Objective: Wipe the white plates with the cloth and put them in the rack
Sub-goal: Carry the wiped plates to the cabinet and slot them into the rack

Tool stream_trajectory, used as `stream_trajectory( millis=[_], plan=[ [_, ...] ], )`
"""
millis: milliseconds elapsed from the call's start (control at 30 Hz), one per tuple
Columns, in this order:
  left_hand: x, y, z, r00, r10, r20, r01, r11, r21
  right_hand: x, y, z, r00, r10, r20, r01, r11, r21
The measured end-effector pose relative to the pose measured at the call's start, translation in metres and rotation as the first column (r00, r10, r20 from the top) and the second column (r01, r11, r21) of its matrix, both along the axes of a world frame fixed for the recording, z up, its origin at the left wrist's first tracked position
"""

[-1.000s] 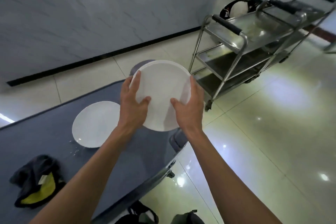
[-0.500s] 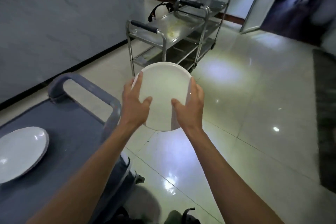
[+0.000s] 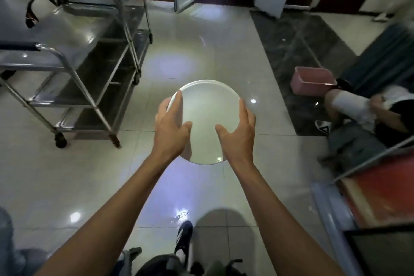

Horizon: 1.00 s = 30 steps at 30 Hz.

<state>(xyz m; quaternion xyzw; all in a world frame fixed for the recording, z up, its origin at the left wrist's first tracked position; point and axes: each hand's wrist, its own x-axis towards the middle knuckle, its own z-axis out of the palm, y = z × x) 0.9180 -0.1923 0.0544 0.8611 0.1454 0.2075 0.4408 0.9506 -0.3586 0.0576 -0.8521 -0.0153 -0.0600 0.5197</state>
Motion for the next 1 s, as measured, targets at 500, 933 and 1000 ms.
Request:
stream_trajectory(
  millis=[500, 933, 1000],
  plan=[
    [0.15, -0.16, -0.011, 0.803, -0.593, -0.059, 0.59, 0.805, -0.058, 0.044, -0.147, -0.011, 0.804, -0.592, -0.058, 0.592, 0.806, -0.014],
    [0.15, -0.452, -0.017, 0.441, -0.892, -0.095, 0.897, 0.439, 0.042, -0.022, -0.374, -0.015, 0.413, -0.909, -0.059, 0.91, 0.408, 0.077],
    [0.137, -0.495, -0.014, 0.37, -0.925, -0.087, 0.929, 0.369, 0.027, -0.043, -0.407, -0.011, 0.362, -0.93, -0.062, 0.929, 0.354, 0.105]
  ],
)
